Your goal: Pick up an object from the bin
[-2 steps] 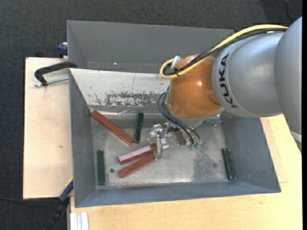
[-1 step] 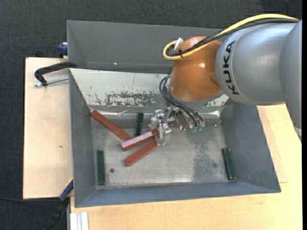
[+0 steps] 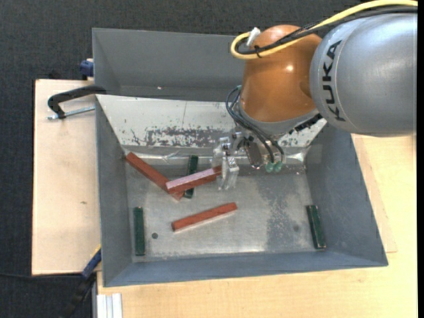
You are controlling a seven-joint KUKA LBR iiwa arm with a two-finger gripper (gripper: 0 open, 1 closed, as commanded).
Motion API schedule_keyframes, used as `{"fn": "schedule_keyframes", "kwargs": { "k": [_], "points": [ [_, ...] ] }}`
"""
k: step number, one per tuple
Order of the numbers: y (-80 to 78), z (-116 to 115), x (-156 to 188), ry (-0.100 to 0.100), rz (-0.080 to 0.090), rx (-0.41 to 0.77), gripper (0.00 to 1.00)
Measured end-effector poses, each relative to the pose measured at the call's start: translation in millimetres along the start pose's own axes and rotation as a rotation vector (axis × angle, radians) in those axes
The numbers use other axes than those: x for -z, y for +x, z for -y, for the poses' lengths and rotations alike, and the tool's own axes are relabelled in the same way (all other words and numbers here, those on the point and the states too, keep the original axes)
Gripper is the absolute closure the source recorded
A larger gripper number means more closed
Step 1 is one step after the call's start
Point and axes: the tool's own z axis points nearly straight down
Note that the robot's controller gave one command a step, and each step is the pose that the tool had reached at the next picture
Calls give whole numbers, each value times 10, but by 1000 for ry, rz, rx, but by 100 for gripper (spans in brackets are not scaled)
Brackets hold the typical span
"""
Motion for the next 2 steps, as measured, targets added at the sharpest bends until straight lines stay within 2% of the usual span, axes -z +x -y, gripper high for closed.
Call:
{"fn": "schedule_keyframes", "kwargs": {
  "k": [2],
  "points": [
    [-29, 74, -82, 0, -3, -7, 100]
  ]
}}
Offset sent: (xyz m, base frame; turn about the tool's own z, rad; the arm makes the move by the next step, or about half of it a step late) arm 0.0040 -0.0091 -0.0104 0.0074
